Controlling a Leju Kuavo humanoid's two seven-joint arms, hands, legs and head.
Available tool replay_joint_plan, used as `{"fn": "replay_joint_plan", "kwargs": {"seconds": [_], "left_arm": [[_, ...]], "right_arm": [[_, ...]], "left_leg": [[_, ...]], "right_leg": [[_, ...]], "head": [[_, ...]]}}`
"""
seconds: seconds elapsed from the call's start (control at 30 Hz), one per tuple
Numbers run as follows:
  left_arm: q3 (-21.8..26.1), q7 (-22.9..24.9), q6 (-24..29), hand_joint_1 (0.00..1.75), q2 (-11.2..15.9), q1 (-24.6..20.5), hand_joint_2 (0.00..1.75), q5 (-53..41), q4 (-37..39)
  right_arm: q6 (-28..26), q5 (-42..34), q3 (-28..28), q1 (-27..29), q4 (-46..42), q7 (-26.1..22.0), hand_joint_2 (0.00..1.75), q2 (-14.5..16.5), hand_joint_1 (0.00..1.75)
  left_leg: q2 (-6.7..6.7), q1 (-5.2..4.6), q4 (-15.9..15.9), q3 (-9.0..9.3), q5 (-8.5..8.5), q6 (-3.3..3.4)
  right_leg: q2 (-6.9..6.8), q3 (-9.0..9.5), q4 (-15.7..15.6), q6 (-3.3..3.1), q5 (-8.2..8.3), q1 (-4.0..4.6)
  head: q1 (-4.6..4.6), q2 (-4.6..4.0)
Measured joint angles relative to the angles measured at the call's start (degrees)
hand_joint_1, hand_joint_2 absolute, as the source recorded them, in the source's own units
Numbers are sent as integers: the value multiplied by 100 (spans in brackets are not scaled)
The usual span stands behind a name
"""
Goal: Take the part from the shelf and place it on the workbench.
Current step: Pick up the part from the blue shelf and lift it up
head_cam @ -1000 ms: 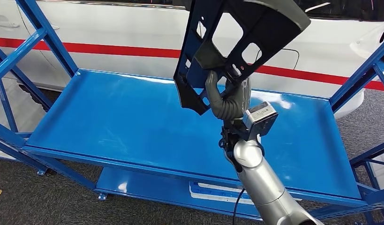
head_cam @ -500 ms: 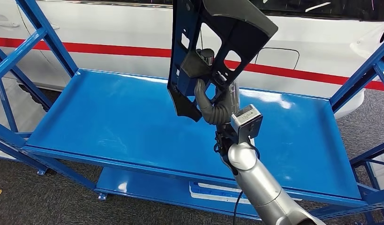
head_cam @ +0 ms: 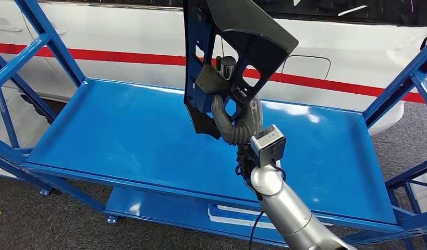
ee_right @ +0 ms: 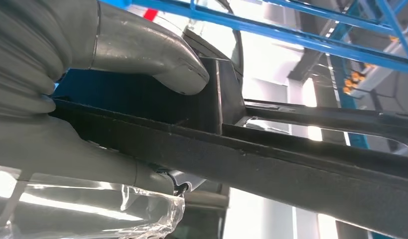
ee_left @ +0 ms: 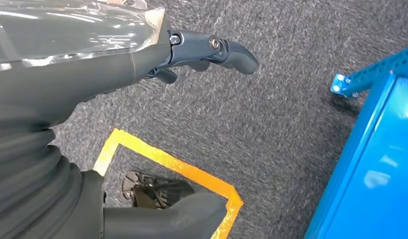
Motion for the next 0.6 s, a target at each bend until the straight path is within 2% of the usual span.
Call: {"fn": "replay_joint_plan", "kwargs": {"seconds": [0.03, 0.1, 0.17, 0.23, 0.3, 0.33, 0.37, 0.4, 0.43, 0.5, 0.53, 0.6], "left_arm": [[-1, 5, 9, 0, 9, -4, 175, -2, 0], [0, 18, 27, 0, 18, -4, 175, -3, 2], [1, 21, 33, 0, 19, -1, 175, -1, 3], [1, 10, 22, 0, 23, -5, 175, 5, 4], [5, -8, -5, 0, 32, -6, 175, 11, 4], [10, -18, -24, 0, 36, -5, 175, 14, 4], [16, -27, -43, 0, 39, -5, 175, 17, 4], [23, -37, -60, 0, 42, -7, 175, 19, 3], [30, -44, -73, 0, 46, -13, 175, 21, 2], [42, -58, -87, 0, 64, -37, 175, 23, -1], [46, -65, -90, 0, 73, -48, 175, 23, -2], [52, -83, -90, 0, 86, -57, 175, 24, -2]], "right_arm": [[-1, 19, 2, 23, -28, 2, 175, 2, 175], [19, 43, 5, 75, -82, 7, 175, 15, 175], [52, 61, 7, 98, -123, 9, 175, 37, 175], [72, 78, 9, 99, -160, 9, 175, 63, 175], [87, 89, 11, 106, -176, 9, 175, 80, 175], [96, 92, 13, 113, -177, 9, 175, 84, 175], [105, 96, 14, 119, -181, 9, 175, 87, 175], [112, 99, 16, 124, -188, 9, 175, 93, 175], [118, 102, 18, 126, -201, 9, 175, 102, 175], [124, 107, 18, 122, -240, 9, 175, 121, 175], [127, 109, 18, 118, -257, 7, 175, 131, 175], [140, 118, 20, 112, -279, 2, 175, 143, 175]], "left_leg": [[-5, -6, 51, -33, -18, -44], [-12, 7, 92, -82, -18, -90], [0, 37, 201, -135, -127, -132], [15, 50, 699, -337, -484, -174], [18, 50, 1460, -659, -878, -189], [18, 49, 1694, -751, -957, -178], [18, 46, 1712, -732, -923, -152], [17, 37, 1493, -587, -792, -112], [16, 20, 1099, -341, -612, -54], [29, -33, 378, 79, -392, 47], [36, -63, 196, 173, -351, 81], [44, -116, 126, 167, -295, 114]], "right_leg": [[13, 36, -89, -27, 27, 6], [42, -11, -42, -106, 37, 18], [44, -37, -32, -170, 63, 11], [37, -68, -38, -242, 94, 18], [28, -120, -36, -299, 125, 55], [25, -150, -35, -328, 145, 78], [24, -176, -34, -352, 164, 101], [26, -196, -35, -370, 185, 123], [29, -208, -36, -381, 206, 140], [28, -217, -44, -359, 251, 156], [21, -219, -50, -332, 275, 152], [6, -224, -81, -249, 332, 137]], "head": [[-3, 0], [-15, 0], [-16, 0], [-19, 0], [-20, 0], [-20, 0], [-20, 0], [-20, 0], [-20, 0], [-11, 0], [-9, 0], [-10, 0]]}}
